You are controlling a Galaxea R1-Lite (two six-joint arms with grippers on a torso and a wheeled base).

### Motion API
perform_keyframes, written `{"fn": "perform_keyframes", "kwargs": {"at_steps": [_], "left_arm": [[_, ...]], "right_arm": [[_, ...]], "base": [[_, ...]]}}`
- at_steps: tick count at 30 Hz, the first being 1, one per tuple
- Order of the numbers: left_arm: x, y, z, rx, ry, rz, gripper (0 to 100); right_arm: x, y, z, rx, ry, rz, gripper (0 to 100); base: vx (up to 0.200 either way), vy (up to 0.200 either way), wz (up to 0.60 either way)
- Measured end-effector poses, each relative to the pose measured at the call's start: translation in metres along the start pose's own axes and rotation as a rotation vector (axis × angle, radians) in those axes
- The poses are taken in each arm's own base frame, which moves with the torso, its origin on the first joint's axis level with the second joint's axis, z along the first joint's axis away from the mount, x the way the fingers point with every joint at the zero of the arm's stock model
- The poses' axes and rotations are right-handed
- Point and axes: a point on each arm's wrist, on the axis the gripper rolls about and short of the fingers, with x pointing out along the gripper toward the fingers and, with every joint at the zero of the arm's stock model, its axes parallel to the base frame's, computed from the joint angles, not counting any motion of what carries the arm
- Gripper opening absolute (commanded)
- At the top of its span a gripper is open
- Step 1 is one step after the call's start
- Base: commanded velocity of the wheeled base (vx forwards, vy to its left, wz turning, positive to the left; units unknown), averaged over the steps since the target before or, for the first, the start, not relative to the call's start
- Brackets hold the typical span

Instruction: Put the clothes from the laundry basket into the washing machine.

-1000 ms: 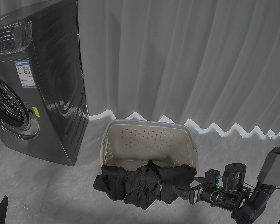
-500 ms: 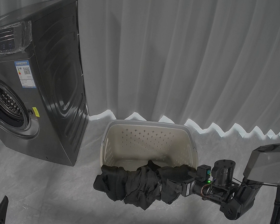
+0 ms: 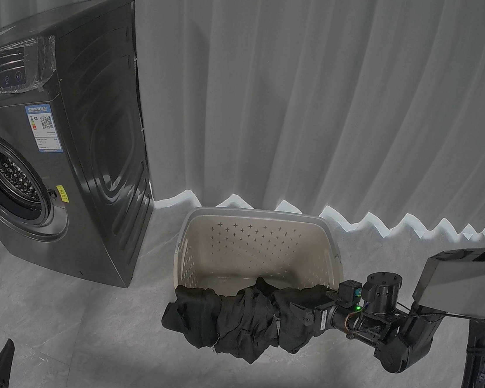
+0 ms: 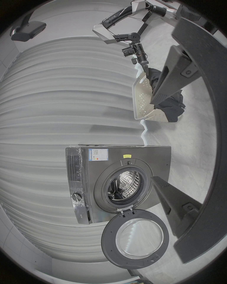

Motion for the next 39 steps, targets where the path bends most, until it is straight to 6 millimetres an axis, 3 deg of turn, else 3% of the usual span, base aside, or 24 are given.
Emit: {"fn": "perform_keyframes", "kwargs": {"at_steps": [39], "left_arm": [[0.000, 0.000, 0.000, -0.001, 0.000, -0.001, 100]], "right_arm": [[0.013, 0.007, -0.016, -0.051, 0.046, 0.024, 100]], "base": [[0.000, 0.000, 0.00]]}}
